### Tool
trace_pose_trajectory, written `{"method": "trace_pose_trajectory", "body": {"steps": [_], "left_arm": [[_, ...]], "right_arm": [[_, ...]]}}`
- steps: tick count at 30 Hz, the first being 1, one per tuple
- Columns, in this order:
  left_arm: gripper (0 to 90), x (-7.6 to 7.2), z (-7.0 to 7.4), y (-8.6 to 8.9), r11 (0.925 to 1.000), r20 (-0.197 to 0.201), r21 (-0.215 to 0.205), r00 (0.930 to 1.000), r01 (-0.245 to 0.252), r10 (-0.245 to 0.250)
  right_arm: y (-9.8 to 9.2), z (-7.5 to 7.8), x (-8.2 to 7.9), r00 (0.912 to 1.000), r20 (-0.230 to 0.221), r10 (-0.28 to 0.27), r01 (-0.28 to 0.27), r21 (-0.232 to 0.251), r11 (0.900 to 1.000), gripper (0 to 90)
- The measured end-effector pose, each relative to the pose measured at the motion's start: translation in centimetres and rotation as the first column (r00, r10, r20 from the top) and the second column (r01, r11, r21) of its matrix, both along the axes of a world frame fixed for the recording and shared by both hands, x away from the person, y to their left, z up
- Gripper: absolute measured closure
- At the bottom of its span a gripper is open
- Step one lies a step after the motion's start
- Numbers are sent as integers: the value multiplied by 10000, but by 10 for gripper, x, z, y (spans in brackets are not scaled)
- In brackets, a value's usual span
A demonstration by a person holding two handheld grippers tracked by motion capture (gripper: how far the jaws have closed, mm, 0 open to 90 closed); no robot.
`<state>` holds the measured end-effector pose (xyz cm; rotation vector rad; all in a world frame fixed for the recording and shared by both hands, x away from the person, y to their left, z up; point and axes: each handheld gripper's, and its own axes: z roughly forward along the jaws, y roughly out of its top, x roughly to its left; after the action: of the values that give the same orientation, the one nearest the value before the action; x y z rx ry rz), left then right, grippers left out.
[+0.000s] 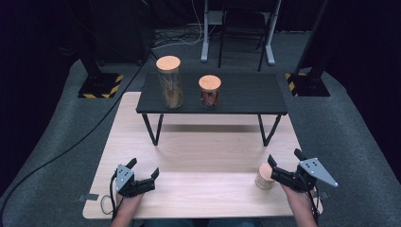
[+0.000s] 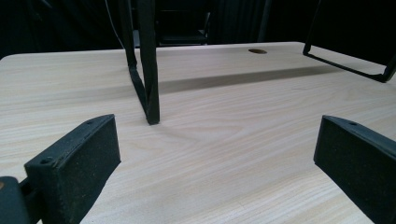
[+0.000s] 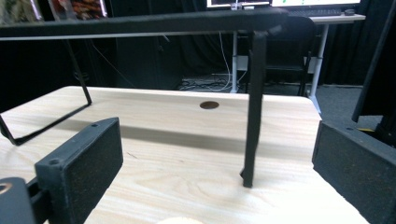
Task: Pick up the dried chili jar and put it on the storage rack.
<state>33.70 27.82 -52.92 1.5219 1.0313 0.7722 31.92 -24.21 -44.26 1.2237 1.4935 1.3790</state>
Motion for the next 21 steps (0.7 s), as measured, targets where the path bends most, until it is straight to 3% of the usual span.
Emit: {"method": "trace_pose_trajectory", "body": {"steps": [18, 21], "left_arm": [[0, 0, 0, -1, 10000, 11, 49, 10000, 24, -24], [0, 0, 0, -1, 10000, 13, 62, 10000, 24, -24]], "right_arm": [[-32, -38, -3, 9971, -370, -662, 669, 196, 9976, 5], [-34, -43, -3, 9963, -435, -746, 747, 4, 9972, 3]]}}
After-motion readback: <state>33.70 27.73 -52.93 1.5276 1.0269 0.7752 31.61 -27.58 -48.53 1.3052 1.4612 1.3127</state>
